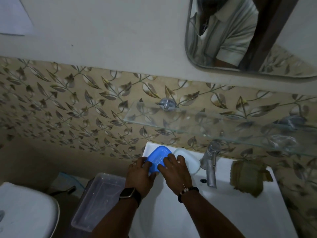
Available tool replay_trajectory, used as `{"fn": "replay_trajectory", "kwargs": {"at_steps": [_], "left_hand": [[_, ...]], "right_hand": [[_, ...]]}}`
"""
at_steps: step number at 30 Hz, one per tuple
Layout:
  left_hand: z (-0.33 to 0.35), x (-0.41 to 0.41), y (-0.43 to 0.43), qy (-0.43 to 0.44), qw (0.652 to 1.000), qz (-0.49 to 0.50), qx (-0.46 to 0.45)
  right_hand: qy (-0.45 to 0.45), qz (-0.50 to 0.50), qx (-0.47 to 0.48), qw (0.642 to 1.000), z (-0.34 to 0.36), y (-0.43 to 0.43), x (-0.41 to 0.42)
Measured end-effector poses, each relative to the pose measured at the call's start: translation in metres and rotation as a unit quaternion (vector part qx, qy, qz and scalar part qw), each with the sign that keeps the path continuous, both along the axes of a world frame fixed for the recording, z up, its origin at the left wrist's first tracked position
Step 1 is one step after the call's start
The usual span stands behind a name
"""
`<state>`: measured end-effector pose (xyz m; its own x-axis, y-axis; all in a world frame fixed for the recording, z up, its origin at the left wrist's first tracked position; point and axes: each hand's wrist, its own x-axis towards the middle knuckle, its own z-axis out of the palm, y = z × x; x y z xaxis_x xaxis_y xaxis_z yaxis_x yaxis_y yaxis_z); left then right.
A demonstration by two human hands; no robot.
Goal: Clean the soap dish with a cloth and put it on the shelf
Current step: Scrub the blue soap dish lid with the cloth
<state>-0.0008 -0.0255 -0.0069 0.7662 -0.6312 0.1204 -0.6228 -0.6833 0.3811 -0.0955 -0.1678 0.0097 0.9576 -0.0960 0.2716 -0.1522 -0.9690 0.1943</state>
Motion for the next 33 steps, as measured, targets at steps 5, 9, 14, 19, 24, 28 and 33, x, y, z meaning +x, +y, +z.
{"fn": "replay_trajectory", "kwargs": {"at_steps": [5, 9, 14, 19, 24, 28, 33], "left_hand": [[0.017, 0.0, 0.02, 0.028, 0.993, -0.035, -0.111], [0.032, -0.005, 0.036, 0.026, 0.982, -0.045, -0.183], [0.046, -0.014, 0.05, 0.106, 0.936, 0.01, -0.335], [0.062, -0.033, 0.035, 0.442, 0.762, 0.104, -0.461], [0.063, -0.075, 0.016, 0.558, 0.709, 0.051, -0.428], [0.061, -0.107, -0.003, 0.568, 0.72, 0.002, -0.399], [0.061, -0.135, -0.018, 0.565, 0.725, -0.01, -0.395]], "right_hand": [[-0.032, 0.038, -0.014, 0.999, 0.019, 0.008, -0.004], [-0.075, 0.064, -0.023, 0.995, 0.033, 0.018, -0.007], [-0.128, 0.068, -0.031, 0.989, 0.053, 0.04, -0.022], [-0.149, 0.032, -0.048, 0.987, 0.071, 0.053, -0.058], [-0.128, -0.034, -0.05, 0.99, 0.072, 0.053, -0.122], [-0.115, -0.087, -0.049, 0.988, 0.059, 0.046, -0.169], [-0.172, -0.174, -0.046, 0.968, 0.05, 0.022, -0.211]]}}
